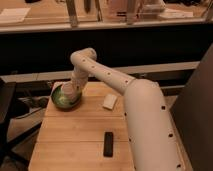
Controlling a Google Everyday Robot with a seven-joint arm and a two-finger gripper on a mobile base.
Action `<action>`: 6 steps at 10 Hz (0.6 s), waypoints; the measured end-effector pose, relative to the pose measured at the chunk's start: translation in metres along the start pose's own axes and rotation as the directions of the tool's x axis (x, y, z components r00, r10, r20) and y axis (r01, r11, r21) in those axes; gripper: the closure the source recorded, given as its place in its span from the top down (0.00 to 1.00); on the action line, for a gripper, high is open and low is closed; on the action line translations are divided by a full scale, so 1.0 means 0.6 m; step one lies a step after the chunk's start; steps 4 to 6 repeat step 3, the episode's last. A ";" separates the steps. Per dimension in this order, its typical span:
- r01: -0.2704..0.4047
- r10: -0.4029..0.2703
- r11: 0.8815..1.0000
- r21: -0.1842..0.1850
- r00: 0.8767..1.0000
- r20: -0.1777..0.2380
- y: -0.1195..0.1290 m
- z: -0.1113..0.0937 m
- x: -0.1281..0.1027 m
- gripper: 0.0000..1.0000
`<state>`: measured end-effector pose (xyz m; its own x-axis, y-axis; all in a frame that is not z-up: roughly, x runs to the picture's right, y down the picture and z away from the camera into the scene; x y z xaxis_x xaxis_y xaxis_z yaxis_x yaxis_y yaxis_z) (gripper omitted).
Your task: Place the ceramic cup in the ceramic bowl
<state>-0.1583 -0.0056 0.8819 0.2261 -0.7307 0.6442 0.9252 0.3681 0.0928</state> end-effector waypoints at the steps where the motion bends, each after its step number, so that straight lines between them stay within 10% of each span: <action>1: 0.002 -0.002 1.000 -0.003 1.000 0.004 -0.002 0.000 -0.002 0.27; 6: 0.001 -0.001 1.000 -0.006 1.000 0.007 -0.003 -0.001 -0.002 0.42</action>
